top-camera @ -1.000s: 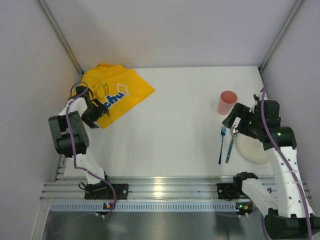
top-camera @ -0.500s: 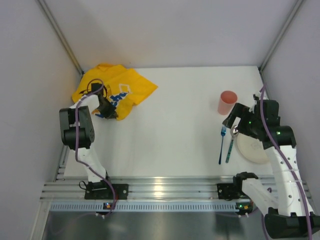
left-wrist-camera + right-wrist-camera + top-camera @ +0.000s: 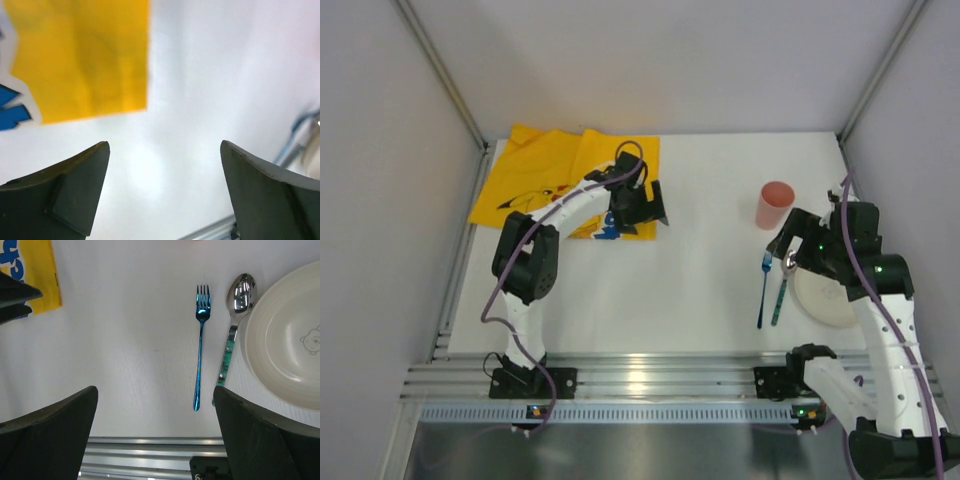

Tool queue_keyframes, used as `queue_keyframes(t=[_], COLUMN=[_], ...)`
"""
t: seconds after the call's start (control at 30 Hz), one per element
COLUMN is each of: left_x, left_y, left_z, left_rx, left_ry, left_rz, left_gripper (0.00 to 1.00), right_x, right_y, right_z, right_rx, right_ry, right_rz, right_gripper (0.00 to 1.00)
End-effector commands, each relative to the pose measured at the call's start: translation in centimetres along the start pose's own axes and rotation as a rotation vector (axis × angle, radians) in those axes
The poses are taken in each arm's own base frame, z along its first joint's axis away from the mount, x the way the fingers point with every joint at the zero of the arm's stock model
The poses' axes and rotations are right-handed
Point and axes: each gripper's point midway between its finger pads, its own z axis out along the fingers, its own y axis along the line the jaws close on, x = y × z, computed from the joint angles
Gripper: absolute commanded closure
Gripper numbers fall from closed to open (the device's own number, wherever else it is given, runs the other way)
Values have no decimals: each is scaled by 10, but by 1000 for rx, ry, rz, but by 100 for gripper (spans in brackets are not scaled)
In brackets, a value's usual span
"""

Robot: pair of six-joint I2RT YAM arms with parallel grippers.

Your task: Set the dinner table for one person

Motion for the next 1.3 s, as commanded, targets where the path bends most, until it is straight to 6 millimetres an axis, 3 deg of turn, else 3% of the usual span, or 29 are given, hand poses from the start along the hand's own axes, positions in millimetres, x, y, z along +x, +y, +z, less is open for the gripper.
queue_keyframes(t=[0.0,0.07,0.13,0.27,0.3,0.33,0.47,0.5,0.53,0.57,0.6,0.63,0.67,0.7,0.73,0.77,0.8,0.9,1.03,1.17,1.27], left_x=[-3,-16,-26,-38,-39,-36,-20,-11,2,13,15,26,33,39,49,54,59,72,85,94,101], left_y=[-51,-67,-68,-39,-33,-27,2,8,17,33,34,41,45,49,56,59,63,81,95,108,118], left_z=[-49,-79,-102,-135,-141,-154,-177,-180,-185,-190,-190,-196,-199,-202,-210,-213,-217,-233,-251,-262,-268], left_rx=[127,187,183,103,91,82,15,4,0,-38,-43,-42,-40,-38,-33,-33,-39,-80,-108,-135,-162], left_ry=[-36,-96,-155,-195,-204,-225,-282,-270,-262,-271,-266,-271,-271,-276,-287,-290,-298,-318,-352,-375,-382], left_rz=[7,22,53,24,20,20,23,17,11,-10,-23,-37,-63,-78,-89,-106,-114,-133,-165,-199,-215], left_gripper=[2,2,1,1,1,2,2,2,2,2,2,2,2,2,2,2,2,2,2,2,2], right_x=[-10,-10,-10,-11,-19,-14,-17,-13,-10,-3,15,4,6,19,7,11,8,16,31,57,76], right_y=[4,5,11,46,61,83,145,175,188,211,210,227,231,225,236,230,226,230,244,232,231], right_z=[-6,-5,-1,10,20,22,50,64,72,93,114,121,135,172,182,196,227,269,301,325,332], right_rx=[-6,-13,-38,-220,-290,-389,-495,-510,-518,-517,-485,-499,-474,-401,-394,-339,-260,-157,-129,-78,-77], right_ry=[-26,-25,-12,43,43,94,157,204,224,281,344,335,354,404,381,405,395,434,472,521,552], right_rz=[-19,-16,-11,12,16,35,-50,-108,-146,-180,-184,-184,-179,-172,-161,-160,-162,-202,-202,-180,-208], right_gripper=[0,0,0,0,0,0,0,0,0,0,0,0,0,0,0,0,0,2,2,4,10])
